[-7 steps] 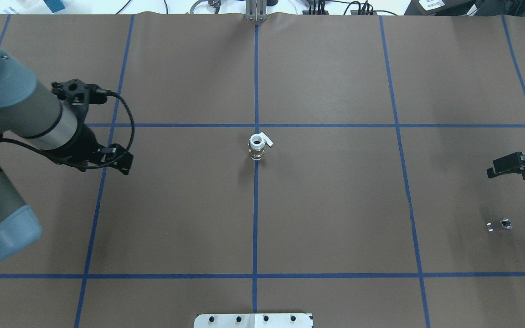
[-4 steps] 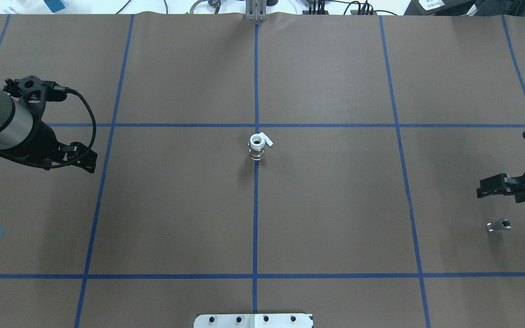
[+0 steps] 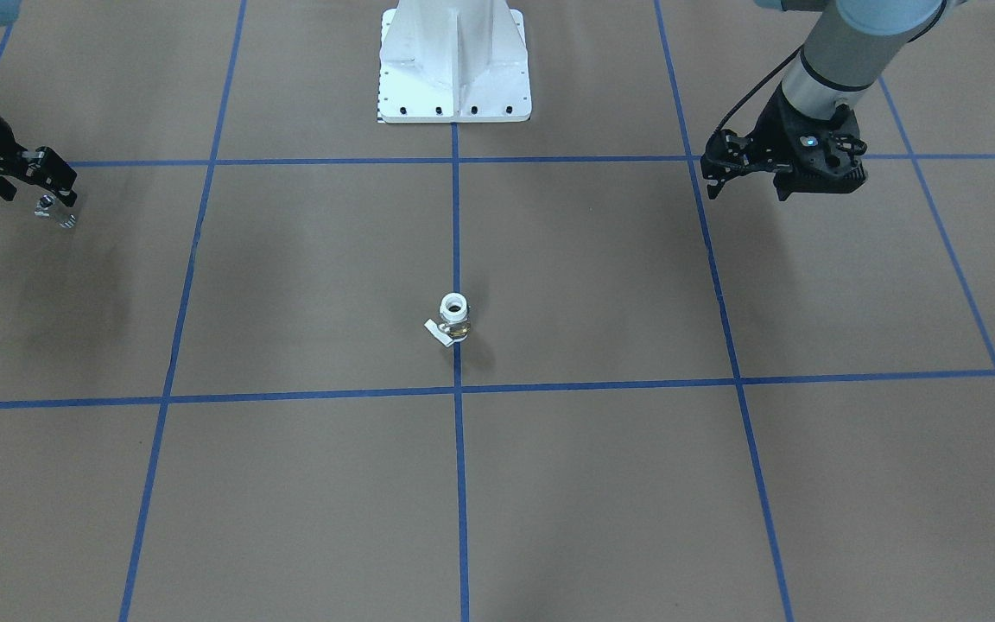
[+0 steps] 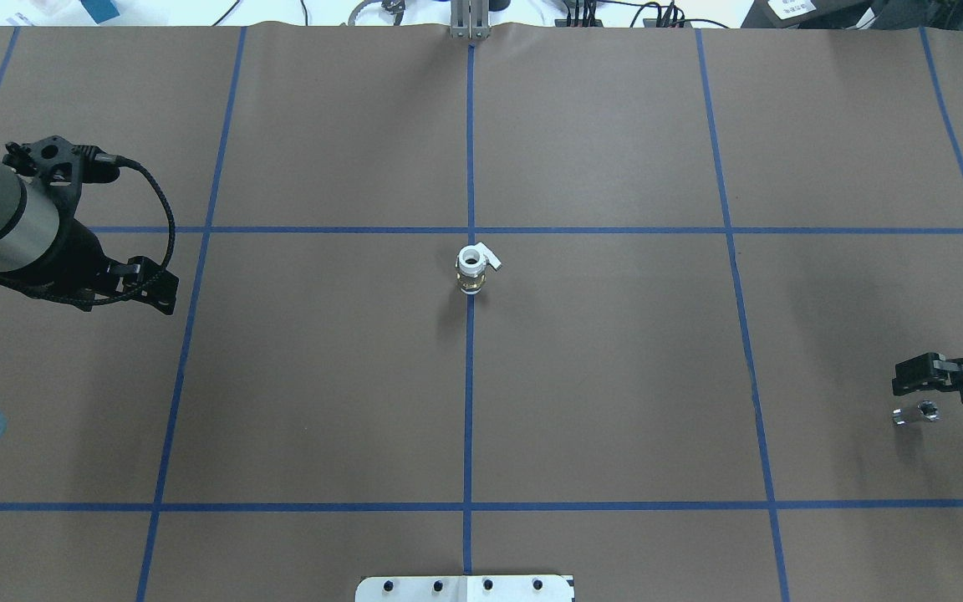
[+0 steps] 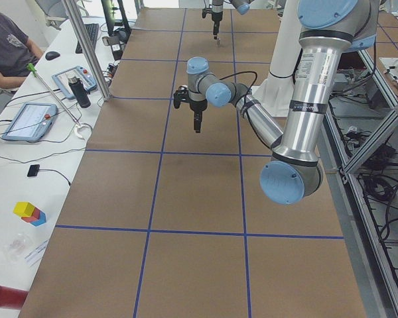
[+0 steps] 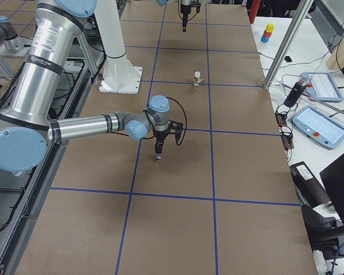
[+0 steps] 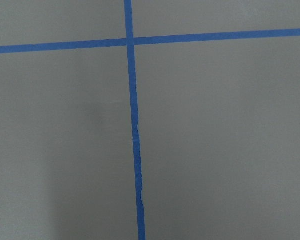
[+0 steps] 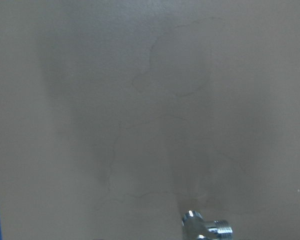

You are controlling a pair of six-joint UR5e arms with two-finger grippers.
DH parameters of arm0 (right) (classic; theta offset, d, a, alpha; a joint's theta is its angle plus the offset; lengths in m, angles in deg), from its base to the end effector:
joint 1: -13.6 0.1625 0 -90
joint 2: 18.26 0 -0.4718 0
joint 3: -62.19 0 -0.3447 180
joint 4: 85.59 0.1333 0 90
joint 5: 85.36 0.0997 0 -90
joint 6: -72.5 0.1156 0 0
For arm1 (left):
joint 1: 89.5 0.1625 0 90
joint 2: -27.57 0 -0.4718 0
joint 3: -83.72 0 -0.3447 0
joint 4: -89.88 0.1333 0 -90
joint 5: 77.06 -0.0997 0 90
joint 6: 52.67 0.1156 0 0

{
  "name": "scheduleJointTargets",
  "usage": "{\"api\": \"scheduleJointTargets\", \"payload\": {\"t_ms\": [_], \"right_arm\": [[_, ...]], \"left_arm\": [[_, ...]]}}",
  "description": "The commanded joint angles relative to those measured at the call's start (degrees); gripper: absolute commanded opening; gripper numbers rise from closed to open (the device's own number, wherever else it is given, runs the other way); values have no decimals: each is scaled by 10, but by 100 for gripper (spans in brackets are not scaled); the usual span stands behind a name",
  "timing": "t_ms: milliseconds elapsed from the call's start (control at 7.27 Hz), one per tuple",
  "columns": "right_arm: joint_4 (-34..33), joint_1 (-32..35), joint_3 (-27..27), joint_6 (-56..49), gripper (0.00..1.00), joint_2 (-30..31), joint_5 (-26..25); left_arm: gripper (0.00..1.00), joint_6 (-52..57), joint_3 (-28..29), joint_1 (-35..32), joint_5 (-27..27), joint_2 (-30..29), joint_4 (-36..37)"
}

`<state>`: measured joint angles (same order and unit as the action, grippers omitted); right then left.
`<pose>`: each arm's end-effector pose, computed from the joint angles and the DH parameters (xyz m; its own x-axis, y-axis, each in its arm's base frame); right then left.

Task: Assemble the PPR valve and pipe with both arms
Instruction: 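Lower the right gripper onto the chrome fitting and close on it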

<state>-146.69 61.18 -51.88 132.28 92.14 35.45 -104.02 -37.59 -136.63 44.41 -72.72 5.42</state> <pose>-0.1591 -0.2840 0.6126 0.7167 0.1435 0.6824 -0.1010 0.9896 -0.1020 0.2736 -0.4019 0.4189 0.6894 0.0404 -0.7233 -0.0186 0.9991 0.0380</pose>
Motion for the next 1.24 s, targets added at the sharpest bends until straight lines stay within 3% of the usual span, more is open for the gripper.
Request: {"api": "scheduleJointTargets", "payload": {"t_ms": [0, 550, 825, 1100], "right_arm": [[4, -3, 15, 5, 89, 1, 1], [37, -10, 44, 8, 87, 0, 7], [37, -12, 44, 9, 72, 1, 16], [37, -13, 45, 9, 68, 2, 16]], "left_arm": [[100, -13, 2, 1, 0, -1, 0], [100, -15, 1, 2, -1, -2, 1], [100, -16, -2, 2, -1, -2, 1], [100, -16, -2, 2, -1, -2, 1]]}}
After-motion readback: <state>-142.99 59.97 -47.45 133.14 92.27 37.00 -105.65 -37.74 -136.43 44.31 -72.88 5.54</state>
